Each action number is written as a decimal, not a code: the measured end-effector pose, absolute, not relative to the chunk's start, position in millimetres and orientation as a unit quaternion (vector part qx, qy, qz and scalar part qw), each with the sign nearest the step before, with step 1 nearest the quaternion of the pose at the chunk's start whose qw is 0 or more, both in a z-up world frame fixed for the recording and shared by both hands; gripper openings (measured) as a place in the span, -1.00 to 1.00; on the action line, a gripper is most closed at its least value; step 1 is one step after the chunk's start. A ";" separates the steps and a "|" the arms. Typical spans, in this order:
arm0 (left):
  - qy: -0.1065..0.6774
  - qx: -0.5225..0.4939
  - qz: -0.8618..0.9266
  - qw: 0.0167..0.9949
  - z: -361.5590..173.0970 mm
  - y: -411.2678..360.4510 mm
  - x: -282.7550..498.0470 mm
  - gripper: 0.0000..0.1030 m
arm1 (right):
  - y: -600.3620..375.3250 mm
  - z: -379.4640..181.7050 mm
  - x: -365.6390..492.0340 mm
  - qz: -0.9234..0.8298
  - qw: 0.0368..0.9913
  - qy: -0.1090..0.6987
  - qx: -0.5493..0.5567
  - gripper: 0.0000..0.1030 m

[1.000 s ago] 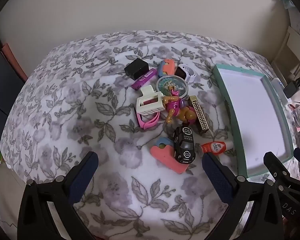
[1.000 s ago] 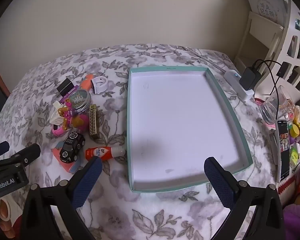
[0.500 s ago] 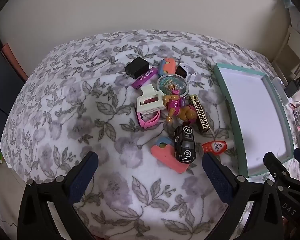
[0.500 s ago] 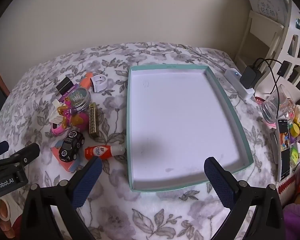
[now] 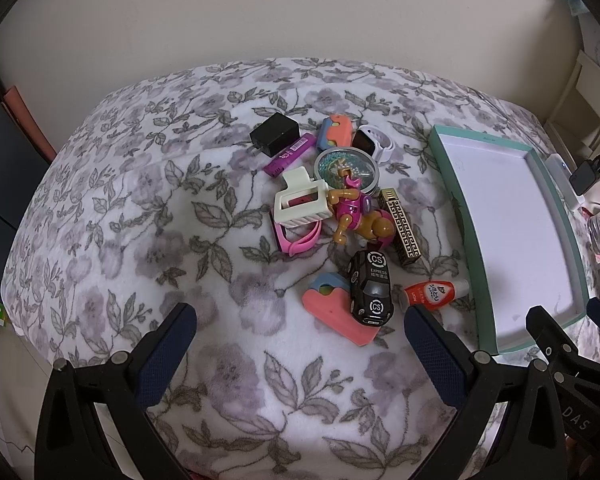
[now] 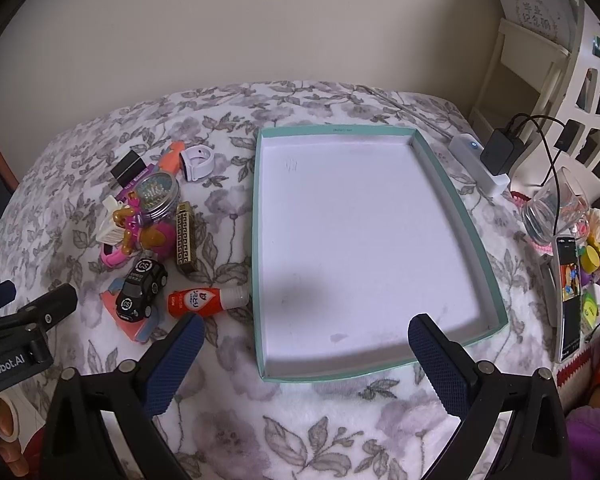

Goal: Organize rigid objects

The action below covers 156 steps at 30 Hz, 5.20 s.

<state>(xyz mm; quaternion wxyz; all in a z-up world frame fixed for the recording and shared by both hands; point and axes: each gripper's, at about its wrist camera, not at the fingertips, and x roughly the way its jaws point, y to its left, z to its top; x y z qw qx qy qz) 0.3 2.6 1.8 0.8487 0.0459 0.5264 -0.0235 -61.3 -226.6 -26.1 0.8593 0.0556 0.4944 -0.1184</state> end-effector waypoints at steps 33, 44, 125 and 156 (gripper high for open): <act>0.552 0.038 -0.003 0.833 -3.5 4.4 20.6 1.00 | -227.2 -12.0 -44.6 -0.105 0.859 0.498 0.053 1.00; 0.593 0.007 0.047 0.804 -21.5 -10.1 74.6 1.00 | -224.6 -19.1 14.3 -0.091 0.843 0.526 0.066 1.00; 0.668 -0.063 0.094 0.736 -130.9 18.9 56.2 -0.06 | -126.6 -83.2 26.0 0.099 0.799 0.593 0.009 -0.39; 0.665 -0.020 0.092 0.741 -118.7 2.8 56.6 -0.05 | -108.6 -103.6 30.9 0.085 0.800 0.591 -0.051 -0.36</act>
